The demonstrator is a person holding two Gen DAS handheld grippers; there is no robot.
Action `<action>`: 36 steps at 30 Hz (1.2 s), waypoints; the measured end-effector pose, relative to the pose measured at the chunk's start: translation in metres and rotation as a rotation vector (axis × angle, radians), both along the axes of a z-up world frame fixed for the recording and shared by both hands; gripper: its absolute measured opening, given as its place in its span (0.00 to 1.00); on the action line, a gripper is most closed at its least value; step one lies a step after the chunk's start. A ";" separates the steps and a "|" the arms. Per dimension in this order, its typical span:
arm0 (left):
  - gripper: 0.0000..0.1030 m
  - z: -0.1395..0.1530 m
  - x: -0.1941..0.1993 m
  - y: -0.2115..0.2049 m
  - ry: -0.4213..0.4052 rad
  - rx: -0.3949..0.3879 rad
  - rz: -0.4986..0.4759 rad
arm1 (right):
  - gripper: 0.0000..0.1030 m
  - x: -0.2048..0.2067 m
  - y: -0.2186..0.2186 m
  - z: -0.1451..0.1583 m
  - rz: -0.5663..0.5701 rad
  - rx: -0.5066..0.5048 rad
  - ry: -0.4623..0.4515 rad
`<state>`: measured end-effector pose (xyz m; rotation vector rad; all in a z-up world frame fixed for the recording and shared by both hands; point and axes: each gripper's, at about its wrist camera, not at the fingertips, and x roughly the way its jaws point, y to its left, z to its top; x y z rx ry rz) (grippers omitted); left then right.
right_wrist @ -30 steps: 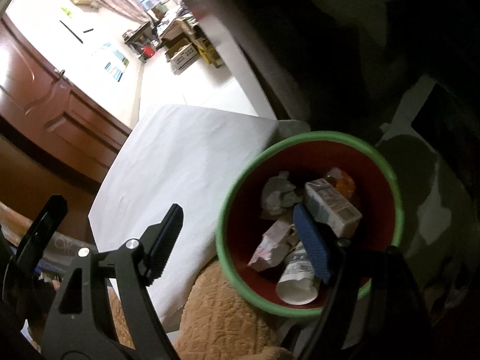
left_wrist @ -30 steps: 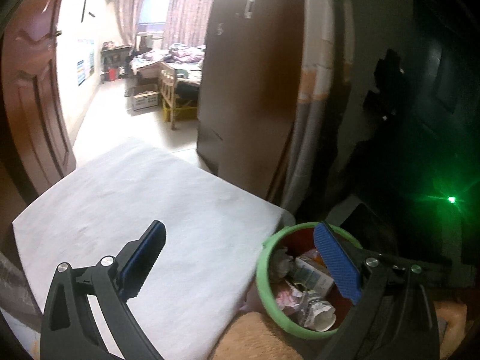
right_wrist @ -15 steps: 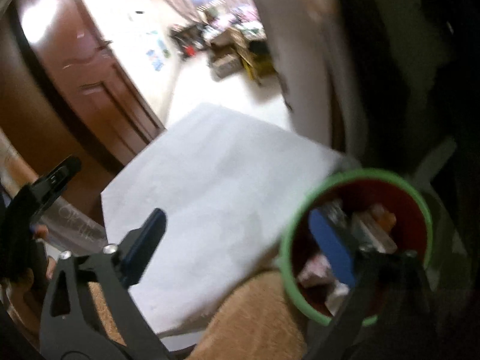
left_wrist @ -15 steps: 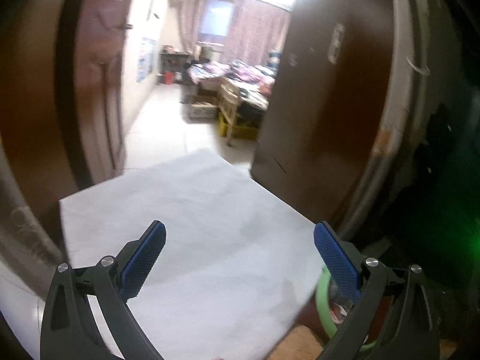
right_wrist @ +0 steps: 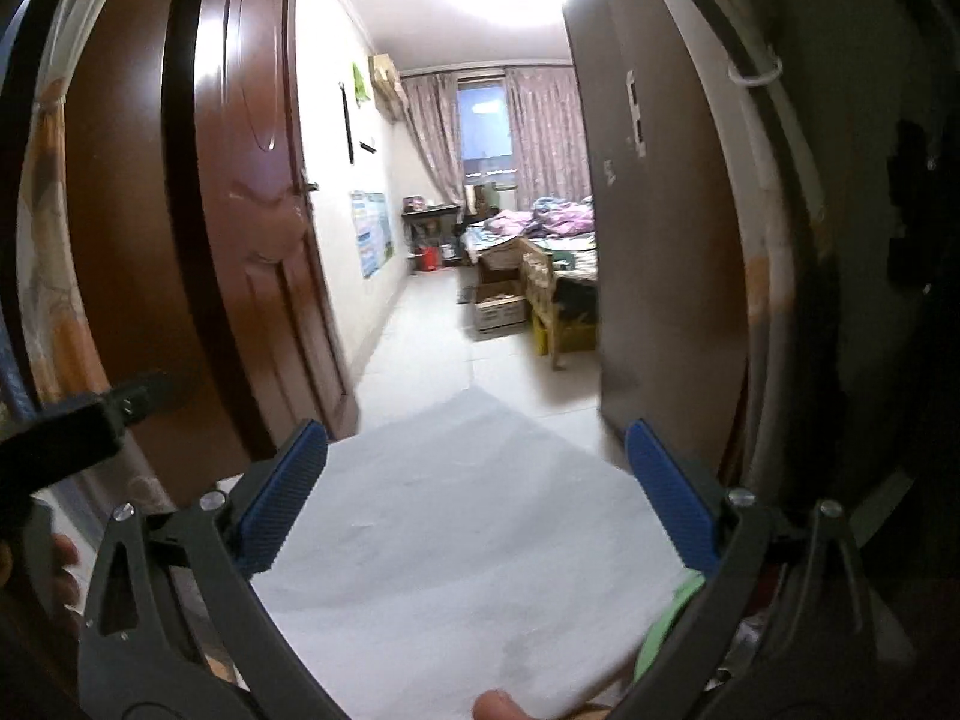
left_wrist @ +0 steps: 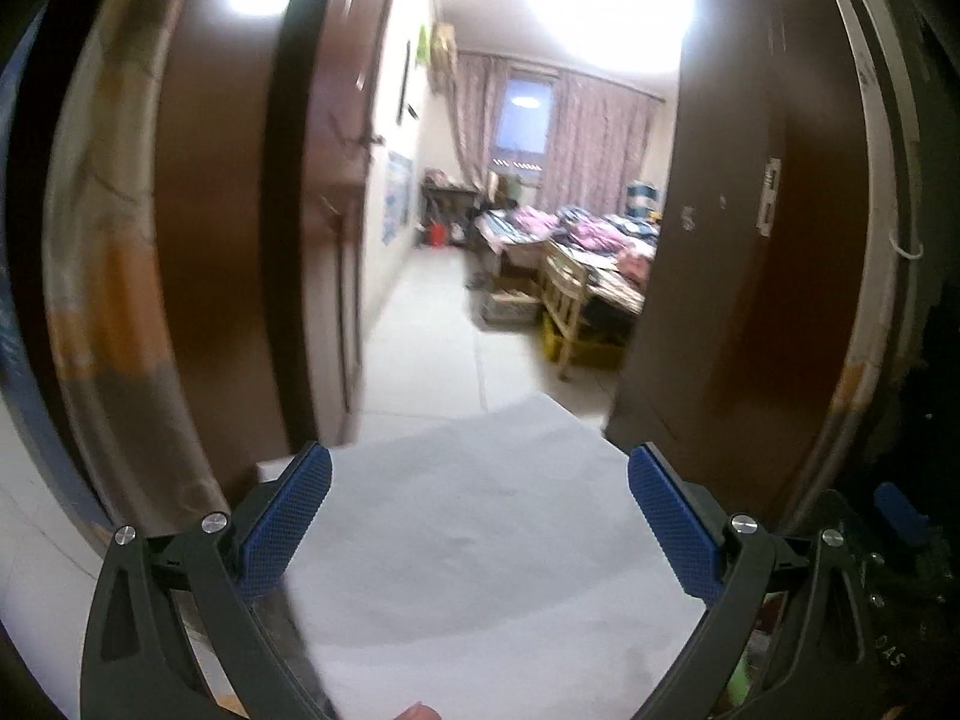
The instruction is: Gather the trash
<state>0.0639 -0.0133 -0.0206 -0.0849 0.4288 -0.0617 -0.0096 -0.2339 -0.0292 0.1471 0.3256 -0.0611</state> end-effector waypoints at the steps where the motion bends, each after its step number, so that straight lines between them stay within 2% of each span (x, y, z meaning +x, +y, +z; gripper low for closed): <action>1: 0.92 0.002 -0.001 0.001 -0.008 0.014 0.015 | 0.95 0.000 0.002 0.000 -0.010 -0.002 0.004; 5: 0.92 0.004 -0.007 0.005 -0.034 0.011 0.041 | 0.95 -0.003 0.004 0.001 -0.038 0.019 0.018; 36: 0.92 0.003 -0.010 0.005 -0.017 0.025 0.049 | 0.95 -0.016 0.021 -0.009 -0.024 -0.014 0.067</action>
